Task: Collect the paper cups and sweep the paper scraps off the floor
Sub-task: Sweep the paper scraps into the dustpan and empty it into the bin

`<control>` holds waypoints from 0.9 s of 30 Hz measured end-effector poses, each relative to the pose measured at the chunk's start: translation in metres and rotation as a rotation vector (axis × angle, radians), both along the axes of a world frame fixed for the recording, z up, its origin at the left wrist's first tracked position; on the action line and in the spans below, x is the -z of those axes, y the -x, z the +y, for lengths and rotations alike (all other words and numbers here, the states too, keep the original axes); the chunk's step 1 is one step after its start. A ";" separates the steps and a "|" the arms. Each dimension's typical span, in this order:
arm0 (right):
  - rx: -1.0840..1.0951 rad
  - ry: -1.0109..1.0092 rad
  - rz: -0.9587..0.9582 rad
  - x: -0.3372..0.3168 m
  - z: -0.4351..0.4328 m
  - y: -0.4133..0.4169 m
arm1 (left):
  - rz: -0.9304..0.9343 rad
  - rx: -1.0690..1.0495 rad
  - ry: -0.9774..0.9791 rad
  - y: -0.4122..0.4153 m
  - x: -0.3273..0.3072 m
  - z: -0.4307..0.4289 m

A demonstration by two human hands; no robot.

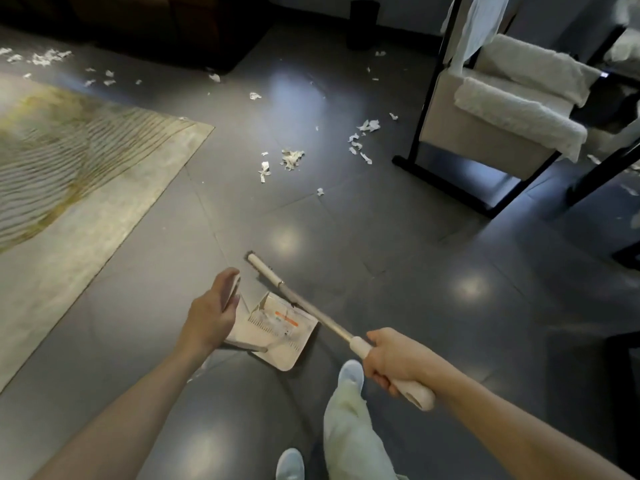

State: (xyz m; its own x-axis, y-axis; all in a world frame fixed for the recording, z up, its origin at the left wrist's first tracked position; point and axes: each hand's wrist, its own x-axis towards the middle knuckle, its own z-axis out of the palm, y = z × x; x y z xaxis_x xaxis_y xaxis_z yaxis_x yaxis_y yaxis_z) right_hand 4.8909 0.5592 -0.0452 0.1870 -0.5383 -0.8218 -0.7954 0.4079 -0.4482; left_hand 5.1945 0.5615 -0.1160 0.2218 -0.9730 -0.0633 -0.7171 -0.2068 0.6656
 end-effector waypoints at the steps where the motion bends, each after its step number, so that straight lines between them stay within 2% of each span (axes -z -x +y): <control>1: 0.004 0.034 0.017 0.008 -0.015 0.003 | 0.007 -0.005 0.013 0.003 -0.003 -0.015; 4: -0.011 0.084 0.080 0.033 -0.067 0.023 | -0.007 -0.033 0.028 0.015 -0.007 -0.068; 7: -0.007 0.096 0.057 0.049 -0.135 0.056 | -0.045 -0.067 0.029 0.028 -0.009 -0.128; 14: 0.033 0.127 0.064 0.044 -0.299 0.104 | -0.056 -0.192 0.022 0.057 -0.029 -0.262; 21: 0.098 0.154 0.095 0.044 -0.451 0.103 | -0.031 -0.192 0.010 0.051 -0.019 -0.388; 27: 0.035 0.163 0.150 0.052 -0.578 0.075 | 0.021 -0.164 -0.017 0.028 -0.004 -0.496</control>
State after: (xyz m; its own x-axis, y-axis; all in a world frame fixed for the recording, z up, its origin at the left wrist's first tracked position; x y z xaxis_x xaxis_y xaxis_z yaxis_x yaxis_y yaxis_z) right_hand 4.8156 -0.0192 -0.0975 0.0479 -0.6703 -0.7405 -0.8447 0.3685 -0.3882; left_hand 5.1665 0.0658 -0.1116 0.3760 -0.9226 -0.0859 -0.6591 -0.3314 0.6751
